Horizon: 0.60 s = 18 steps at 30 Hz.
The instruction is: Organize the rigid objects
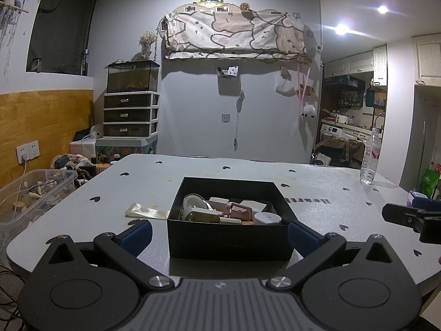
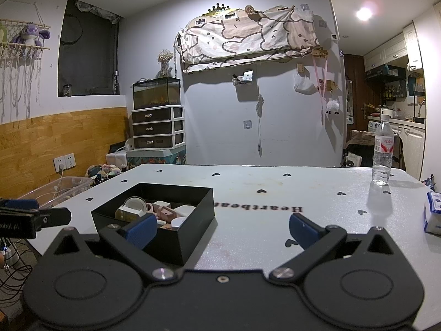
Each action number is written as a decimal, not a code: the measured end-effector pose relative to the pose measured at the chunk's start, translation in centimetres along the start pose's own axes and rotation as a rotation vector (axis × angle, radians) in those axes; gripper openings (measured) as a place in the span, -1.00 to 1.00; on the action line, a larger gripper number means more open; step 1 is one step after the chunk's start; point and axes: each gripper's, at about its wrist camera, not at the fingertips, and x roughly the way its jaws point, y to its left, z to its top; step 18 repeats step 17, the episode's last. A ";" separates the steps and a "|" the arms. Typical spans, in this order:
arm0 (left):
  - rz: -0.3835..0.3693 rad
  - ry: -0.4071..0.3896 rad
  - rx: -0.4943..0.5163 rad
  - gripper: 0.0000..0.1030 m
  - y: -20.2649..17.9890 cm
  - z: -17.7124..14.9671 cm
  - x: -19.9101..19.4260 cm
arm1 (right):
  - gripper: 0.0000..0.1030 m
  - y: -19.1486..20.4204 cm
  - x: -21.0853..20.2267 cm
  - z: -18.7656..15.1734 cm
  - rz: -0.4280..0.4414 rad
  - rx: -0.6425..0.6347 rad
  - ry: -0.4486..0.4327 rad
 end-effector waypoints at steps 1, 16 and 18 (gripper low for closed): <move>0.000 0.000 0.000 1.00 0.0 0.0 0.0 | 1.00 0.0 0.0 0.0 0.000 0.000 0.000; 0.000 0.001 0.000 1.00 0.0 0.1 0.0 | 1.00 0.0 0.0 -0.1 -0.001 0.000 0.002; 0.001 0.001 0.000 1.00 0.0 0.1 0.0 | 1.00 0.0 0.0 -0.1 -0.001 0.000 0.002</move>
